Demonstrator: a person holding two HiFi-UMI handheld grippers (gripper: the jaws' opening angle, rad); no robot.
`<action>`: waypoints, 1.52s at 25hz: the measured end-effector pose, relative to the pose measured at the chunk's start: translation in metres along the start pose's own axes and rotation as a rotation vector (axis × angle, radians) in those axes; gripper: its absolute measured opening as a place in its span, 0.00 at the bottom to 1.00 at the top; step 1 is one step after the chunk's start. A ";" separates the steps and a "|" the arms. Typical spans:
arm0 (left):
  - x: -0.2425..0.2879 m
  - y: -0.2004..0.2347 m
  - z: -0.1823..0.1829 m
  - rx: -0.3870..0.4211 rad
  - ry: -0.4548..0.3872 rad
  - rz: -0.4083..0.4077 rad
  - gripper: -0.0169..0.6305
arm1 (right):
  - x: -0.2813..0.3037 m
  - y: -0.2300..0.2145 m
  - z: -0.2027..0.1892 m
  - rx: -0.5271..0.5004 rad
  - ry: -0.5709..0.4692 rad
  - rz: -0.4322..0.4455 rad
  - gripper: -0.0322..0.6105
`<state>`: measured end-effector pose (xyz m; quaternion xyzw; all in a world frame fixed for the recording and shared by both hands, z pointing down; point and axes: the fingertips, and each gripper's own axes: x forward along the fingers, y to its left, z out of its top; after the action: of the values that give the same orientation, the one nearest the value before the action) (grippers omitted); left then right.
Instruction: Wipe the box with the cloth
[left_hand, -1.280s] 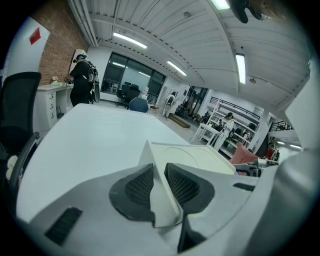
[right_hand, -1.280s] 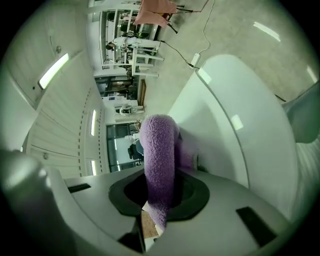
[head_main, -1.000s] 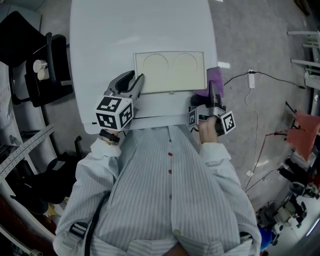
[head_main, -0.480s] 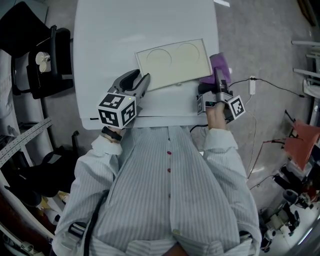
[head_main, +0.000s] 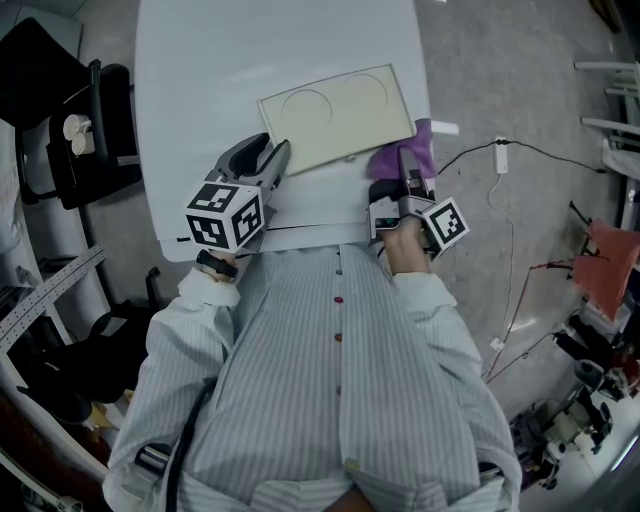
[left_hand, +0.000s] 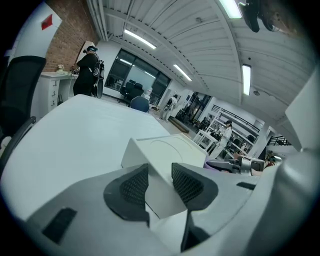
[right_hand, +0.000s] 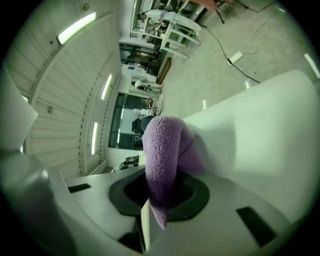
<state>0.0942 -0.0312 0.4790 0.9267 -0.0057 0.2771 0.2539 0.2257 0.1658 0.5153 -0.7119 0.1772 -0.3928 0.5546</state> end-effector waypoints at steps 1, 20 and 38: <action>0.000 0.000 0.000 0.002 0.001 -0.003 0.23 | 0.000 0.000 -0.010 -0.031 0.036 -0.003 0.15; -0.005 -0.001 0.000 0.020 -0.004 -0.077 0.23 | -0.024 -0.004 -0.137 -0.057 0.334 0.018 0.15; -0.009 -0.003 0.002 0.018 -0.036 -0.079 0.23 | -0.049 0.009 -0.249 -0.150 0.880 0.032 0.15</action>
<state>0.0876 -0.0307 0.4716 0.9333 0.0288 0.2501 0.2561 0.0079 0.0345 0.5083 -0.5125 0.4353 -0.6356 0.3794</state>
